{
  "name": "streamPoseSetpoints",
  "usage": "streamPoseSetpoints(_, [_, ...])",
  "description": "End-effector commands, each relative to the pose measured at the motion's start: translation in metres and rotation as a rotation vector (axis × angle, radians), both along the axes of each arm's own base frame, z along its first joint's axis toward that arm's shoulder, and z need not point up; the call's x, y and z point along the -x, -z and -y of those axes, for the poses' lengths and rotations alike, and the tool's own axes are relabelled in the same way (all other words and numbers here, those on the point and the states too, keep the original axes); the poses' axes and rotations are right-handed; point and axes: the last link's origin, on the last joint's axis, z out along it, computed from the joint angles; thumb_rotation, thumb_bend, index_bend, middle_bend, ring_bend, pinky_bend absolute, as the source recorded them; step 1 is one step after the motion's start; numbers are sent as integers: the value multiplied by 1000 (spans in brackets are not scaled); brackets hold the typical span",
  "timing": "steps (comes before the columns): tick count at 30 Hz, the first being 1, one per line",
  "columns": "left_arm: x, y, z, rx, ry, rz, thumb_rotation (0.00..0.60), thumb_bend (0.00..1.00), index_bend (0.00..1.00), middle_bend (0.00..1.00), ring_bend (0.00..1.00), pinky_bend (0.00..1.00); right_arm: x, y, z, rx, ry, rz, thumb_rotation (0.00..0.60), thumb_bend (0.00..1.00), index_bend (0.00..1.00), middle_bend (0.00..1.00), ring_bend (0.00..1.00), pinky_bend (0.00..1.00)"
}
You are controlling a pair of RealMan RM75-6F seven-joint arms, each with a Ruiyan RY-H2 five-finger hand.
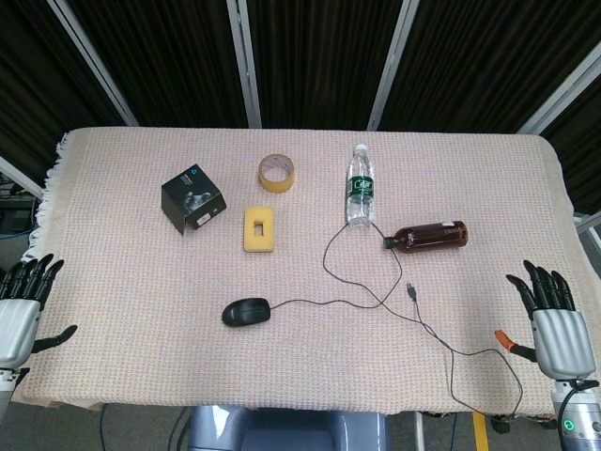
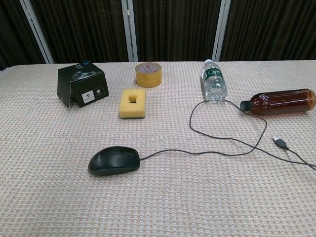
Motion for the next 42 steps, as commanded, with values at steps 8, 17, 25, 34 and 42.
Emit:
streamPoseSetpoints(8, [-3, 2, 0, 5, 6, 0, 600, 135, 40, 0, 0, 0, -10, 0, 5, -11, 16, 96, 600, 104, 295, 50, 0, 0])
streamPoseSetpoints(17, [-4, 5, -3, 14, 13, 8, 600, 135, 48, 0, 0, 0, -58, 18, 54, -40, 58, 222, 600, 117, 436, 112, 0, 0])
streamPoseSetpoints(25, [-3, 8, -8, 39, -2, 33, 600, 137, 49, 0, 0, 0, -96, 41, 106, -33, 109, 249, 600, 129, 455, 88, 0, 0])
streamPoseSetpoints(34, [-5, 9, -7, 61, 3, 58, 600, 137, 53, 0, 0, 0, -104, 83, 126, -75, 220, 236, 600, 131, 445, 49, 0, 0])
streamPoseSetpoints(42, [-4, 9, -7, 68, -9, 72, 600, 136, 57, 0, 0, 0, -93, 119, 124, -95, 279, 223, 600, 167, 486, 319, 178, 0])
